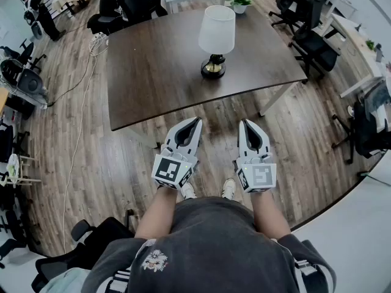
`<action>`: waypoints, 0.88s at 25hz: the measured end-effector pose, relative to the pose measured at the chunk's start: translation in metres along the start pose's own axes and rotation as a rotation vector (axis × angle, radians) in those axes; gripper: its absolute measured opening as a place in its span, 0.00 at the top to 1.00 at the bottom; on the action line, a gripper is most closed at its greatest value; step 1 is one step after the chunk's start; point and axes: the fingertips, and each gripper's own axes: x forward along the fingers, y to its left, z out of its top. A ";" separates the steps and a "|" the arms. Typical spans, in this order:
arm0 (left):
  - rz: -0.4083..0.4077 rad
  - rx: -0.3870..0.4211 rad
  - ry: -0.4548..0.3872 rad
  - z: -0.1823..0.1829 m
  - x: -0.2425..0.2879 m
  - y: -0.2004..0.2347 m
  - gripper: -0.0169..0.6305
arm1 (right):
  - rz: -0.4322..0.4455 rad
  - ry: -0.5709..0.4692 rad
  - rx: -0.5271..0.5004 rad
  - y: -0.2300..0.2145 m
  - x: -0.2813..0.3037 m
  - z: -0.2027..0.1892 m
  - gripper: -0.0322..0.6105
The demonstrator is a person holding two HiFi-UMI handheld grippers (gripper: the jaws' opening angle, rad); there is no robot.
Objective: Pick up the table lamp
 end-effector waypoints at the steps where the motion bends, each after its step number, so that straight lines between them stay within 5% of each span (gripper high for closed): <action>1: -0.006 -0.003 -0.001 0.001 -0.001 0.002 0.97 | -0.004 0.001 -0.002 0.001 0.001 0.000 0.91; 22: -0.063 -0.037 0.044 -0.023 -0.033 0.047 0.97 | -0.038 0.056 0.024 0.057 0.014 -0.024 0.91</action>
